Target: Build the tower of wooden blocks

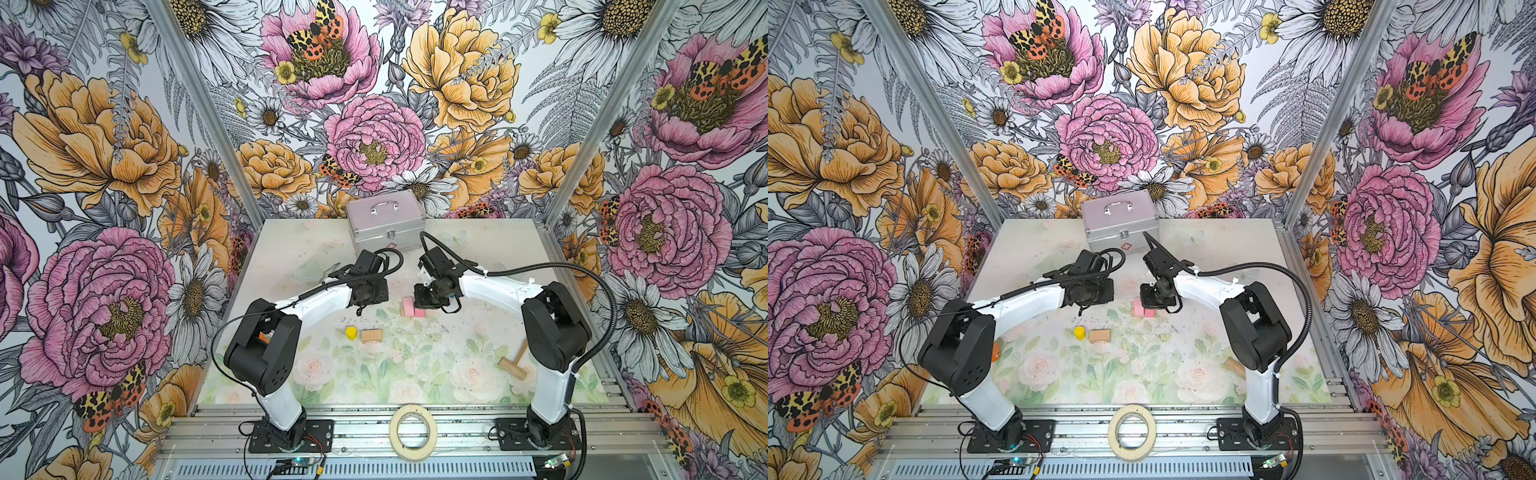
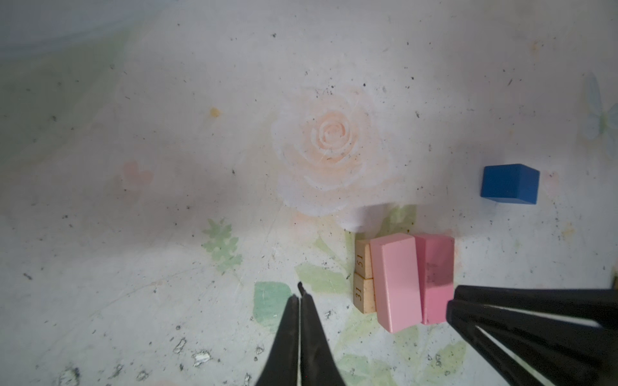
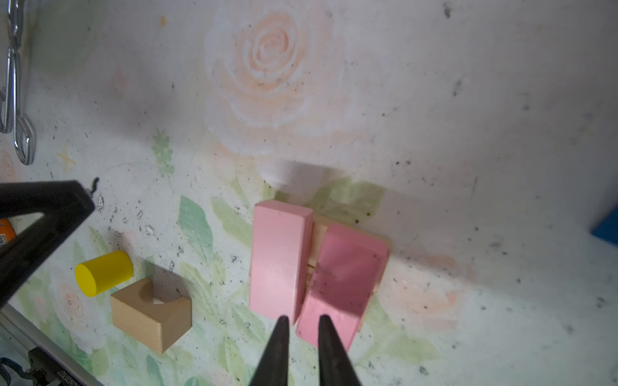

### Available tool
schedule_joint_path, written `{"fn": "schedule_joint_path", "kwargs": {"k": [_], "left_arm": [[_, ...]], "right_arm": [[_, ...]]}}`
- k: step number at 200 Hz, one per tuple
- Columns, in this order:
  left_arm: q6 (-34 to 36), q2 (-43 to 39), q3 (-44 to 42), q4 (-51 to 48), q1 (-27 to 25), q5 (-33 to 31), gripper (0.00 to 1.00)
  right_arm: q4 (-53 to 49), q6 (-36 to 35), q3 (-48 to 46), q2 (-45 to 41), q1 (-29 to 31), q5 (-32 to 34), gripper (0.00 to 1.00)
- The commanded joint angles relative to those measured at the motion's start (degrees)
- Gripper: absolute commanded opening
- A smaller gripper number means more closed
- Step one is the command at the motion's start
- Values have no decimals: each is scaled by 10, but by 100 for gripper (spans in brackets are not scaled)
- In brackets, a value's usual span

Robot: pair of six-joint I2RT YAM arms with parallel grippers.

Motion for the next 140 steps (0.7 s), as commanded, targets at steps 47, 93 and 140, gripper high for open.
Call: {"fn": "schedule_joint_path", "kwargs": {"k": [47,93,140], "left_arm": [[0,41,52,14,-24,41,0],[-5,81,69,12,-33,64,0],[-6,94,78,13,-36,71,0]], "right_arm": [[68,21,-44,-39,-42,-4,0],[91,28,-45,-18,-47,-18,0],[93,31,-55,-14,-49,-13,0]]}}
